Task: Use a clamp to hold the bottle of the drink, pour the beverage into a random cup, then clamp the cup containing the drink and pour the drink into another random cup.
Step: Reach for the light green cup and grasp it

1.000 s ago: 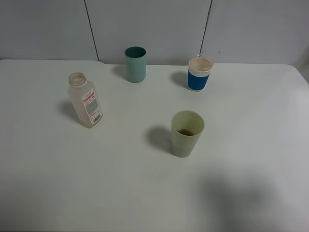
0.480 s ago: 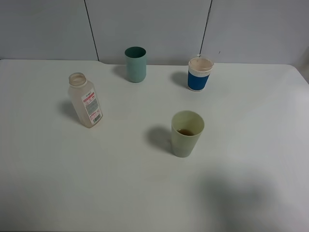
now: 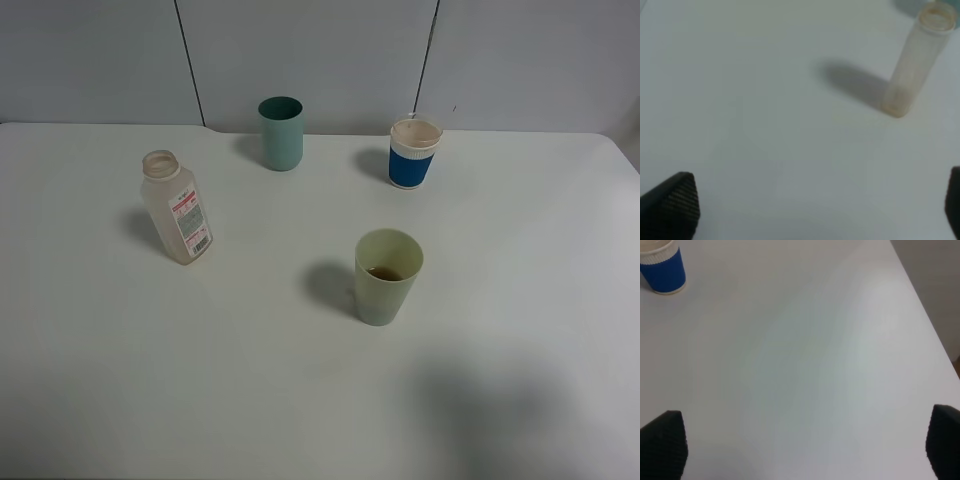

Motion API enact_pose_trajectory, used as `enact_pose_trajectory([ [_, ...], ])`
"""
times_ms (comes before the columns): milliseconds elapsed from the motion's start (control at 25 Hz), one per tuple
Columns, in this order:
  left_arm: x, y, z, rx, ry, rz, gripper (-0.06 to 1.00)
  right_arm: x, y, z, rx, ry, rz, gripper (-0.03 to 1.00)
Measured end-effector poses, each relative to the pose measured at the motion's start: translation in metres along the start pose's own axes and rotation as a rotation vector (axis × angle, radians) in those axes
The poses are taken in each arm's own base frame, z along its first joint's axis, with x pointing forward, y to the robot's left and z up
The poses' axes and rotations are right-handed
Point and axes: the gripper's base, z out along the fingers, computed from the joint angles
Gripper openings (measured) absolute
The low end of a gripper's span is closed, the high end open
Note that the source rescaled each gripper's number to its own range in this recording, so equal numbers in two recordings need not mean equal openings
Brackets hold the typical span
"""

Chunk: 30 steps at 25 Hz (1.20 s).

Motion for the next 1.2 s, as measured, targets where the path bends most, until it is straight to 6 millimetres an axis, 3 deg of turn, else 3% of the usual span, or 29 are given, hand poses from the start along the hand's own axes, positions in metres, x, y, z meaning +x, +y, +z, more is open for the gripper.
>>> enact_pose_trajectory([
  [1200,0.0,-0.0003,0.0,0.003,0.0,-0.002,1.0,0.0,0.0,0.0,0.0,0.0,0.0,0.86],
])
